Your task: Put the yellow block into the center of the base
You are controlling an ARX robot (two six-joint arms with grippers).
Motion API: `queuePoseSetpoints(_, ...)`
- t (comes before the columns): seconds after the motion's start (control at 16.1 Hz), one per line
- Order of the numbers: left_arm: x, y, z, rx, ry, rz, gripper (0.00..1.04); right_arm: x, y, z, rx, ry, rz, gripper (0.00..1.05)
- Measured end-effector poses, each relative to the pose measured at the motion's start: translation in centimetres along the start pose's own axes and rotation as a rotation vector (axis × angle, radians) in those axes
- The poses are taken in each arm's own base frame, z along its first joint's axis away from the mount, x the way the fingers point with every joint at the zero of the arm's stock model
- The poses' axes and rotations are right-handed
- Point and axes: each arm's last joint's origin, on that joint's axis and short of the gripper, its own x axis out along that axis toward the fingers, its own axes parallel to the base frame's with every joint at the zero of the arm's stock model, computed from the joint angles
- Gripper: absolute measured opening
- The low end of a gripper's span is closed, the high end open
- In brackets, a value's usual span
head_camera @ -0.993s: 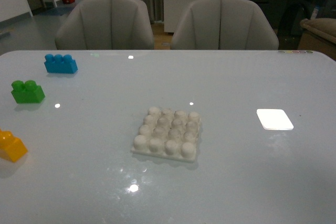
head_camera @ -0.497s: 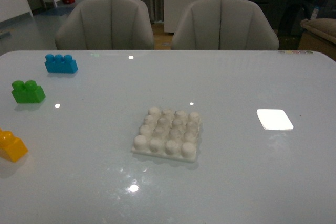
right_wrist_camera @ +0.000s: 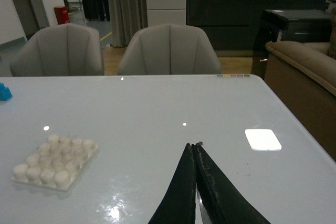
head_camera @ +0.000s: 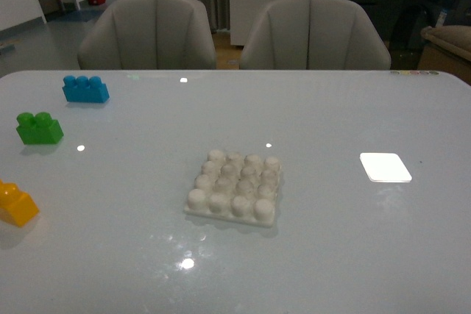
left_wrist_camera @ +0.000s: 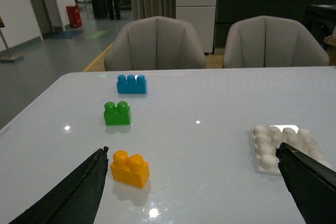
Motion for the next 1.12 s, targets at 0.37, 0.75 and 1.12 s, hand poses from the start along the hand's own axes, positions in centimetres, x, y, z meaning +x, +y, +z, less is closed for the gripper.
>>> queuePoseSetpoints(0.37,0.0,0.0,0.0,0.000,0.000,0.000,0.98,0.0,0.0,-1.4,0.000,-0.005,0.000,0.02)
queuePoseSetpoints(0.75,0.0,0.0,0.0,0.000,0.000,0.000,0.98,0.0,0.0,-2.1,0.000,0.003,0.000,0.02)
queuePoseSetpoints(1.12,0.0,0.0,0.0,0.000,0.000,0.000,0.98,0.0,0.0,-2.1,-0.001,0.003,0.000,0.66)
